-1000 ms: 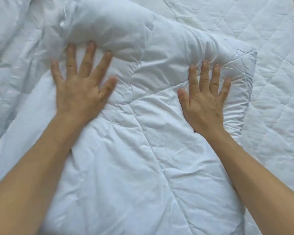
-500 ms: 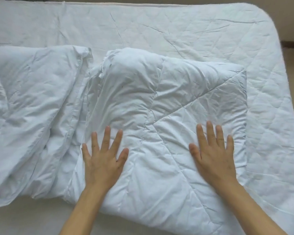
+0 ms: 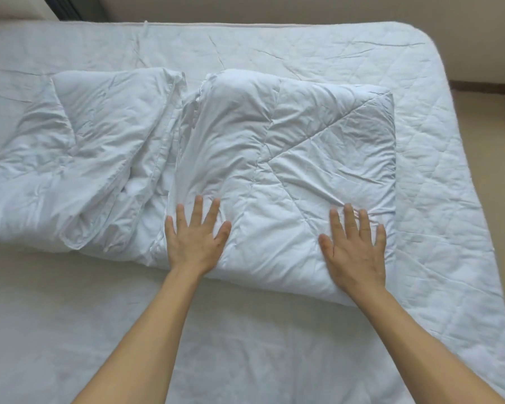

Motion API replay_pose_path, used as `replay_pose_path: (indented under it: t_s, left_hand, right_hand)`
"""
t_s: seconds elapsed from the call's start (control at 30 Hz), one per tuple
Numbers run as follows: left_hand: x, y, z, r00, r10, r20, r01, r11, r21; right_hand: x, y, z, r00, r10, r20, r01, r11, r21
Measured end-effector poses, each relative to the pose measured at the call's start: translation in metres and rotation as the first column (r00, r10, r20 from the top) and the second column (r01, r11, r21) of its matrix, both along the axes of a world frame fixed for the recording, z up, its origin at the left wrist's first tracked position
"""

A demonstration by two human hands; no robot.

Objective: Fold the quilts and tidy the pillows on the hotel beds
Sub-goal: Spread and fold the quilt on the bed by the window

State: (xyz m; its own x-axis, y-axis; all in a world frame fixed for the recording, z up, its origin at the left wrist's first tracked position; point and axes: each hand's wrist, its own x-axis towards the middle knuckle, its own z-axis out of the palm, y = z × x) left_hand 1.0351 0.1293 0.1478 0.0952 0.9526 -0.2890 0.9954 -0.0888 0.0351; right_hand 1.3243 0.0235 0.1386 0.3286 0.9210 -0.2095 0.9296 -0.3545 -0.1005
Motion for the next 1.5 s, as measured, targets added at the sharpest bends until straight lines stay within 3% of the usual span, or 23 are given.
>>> replay_pose_path:
  t_s: [0.5, 0.6, 0.73, 0.87, 1.27, 1.37, 1.5]
  left_hand:
    - [-0.010, -0.008, -0.019, 0.998, -0.039, 0.058, 0.042, 0.998, -0.048]
    - [-0.013, -0.006, -0.025, 0.994, -0.054, 0.098, 0.059, 0.997, -0.042]
    - [-0.022, -0.004, -0.028, 0.982, -0.120, 0.146, 0.126, 0.992, -0.032]
    - [-0.028, -0.004, -0.030, 0.971, -0.162, 0.174, 0.171, 0.984, -0.040]
    - [-0.014, 0.004, -0.022, 0.968, -0.189, 0.165, 0.185, 0.982, 0.040]
    - [0.020, 0.011, -0.014, 0.947, -0.262, 0.185, 0.250, 0.965, 0.084]
    - [0.051, 0.022, -0.019, 0.935, -0.343, 0.091, 0.337, 0.938, 0.083]
  right_hand:
    - [0.002, -0.015, -0.037, 0.993, -0.007, 0.117, -0.010, 0.990, 0.139]
    - [-0.003, -0.017, -0.034, 0.990, -0.096, 0.107, 0.079, 0.985, 0.156]
    - [-0.022, -0.028, -0.034, 0.941, -0.336, 0.034, 0.325, 0.928, 0.182]
    - [-0.038, -0.037, -0.032, 0.899, -0.439, 0.011, 0.429, 0.884, 0.187]
    - [-0.042, -0.030, -0.043, 0.889, -0.452, 0.070, 0.416, 0.863, 0.287]
    - [-0.041, -0.032, -0.046, 0.890, -0.450, 0.068, 0.406, 0.853, 0.330]
    - [-0.036, -0.029, -0.044, 0.889, -0.456, 0.042, 0.417, 0.845, 0.336]
